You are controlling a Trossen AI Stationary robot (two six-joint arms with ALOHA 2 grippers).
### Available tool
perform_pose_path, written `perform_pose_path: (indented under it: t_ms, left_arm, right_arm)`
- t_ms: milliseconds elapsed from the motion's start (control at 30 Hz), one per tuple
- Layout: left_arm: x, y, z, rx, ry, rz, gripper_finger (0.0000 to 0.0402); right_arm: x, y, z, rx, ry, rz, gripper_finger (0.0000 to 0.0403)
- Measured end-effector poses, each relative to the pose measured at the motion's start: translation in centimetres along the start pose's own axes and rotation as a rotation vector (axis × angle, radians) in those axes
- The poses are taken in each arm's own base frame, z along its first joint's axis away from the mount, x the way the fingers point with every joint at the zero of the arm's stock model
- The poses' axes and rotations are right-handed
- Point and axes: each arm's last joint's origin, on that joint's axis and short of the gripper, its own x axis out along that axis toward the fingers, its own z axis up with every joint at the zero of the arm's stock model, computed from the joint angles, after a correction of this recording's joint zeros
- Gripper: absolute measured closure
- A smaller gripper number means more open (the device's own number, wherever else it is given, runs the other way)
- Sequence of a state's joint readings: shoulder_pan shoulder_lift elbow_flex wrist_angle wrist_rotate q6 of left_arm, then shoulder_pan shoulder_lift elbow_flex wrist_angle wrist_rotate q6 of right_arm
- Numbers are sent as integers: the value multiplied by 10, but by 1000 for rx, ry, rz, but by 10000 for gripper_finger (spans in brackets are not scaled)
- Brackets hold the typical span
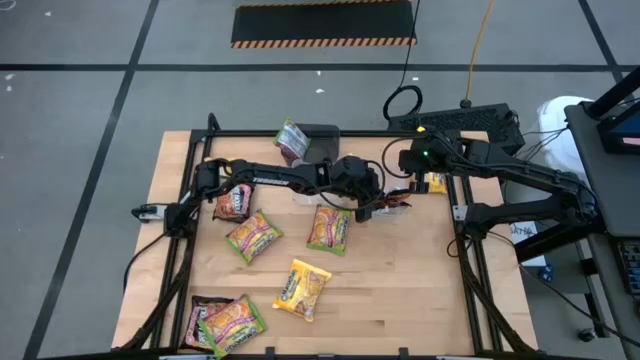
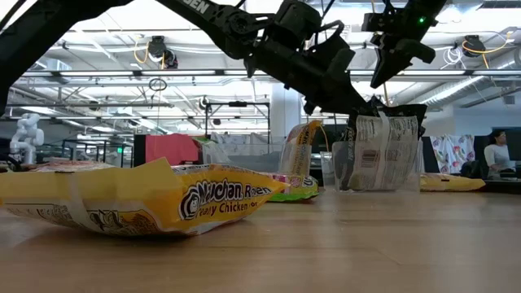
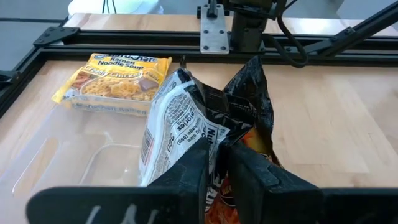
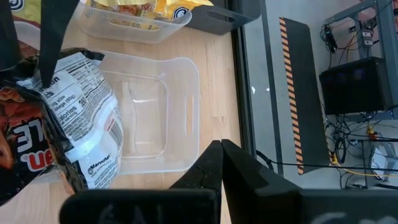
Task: Sort Maruchan noodles
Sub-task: Put the black noodle pack into the right transparent bin, then put the yellow noodle pack into the left transparent bin
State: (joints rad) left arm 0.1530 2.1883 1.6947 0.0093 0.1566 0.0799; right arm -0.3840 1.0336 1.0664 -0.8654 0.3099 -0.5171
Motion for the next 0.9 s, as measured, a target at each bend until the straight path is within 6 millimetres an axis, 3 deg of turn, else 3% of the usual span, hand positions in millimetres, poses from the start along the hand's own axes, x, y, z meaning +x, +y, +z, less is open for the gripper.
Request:
perform_pose_path:
  t_ms: [567, 900]
  left_arm:
    - [-48, -4, 41, 67, -37, 23, 337]
    - [-111, -11, 55, 105, 180, 47, 337]
  right_arm:
    - [-9, -1, -2, 12, -41, -22, 403]
    - [-32, 14, -5, 29, -115, 18, 403]
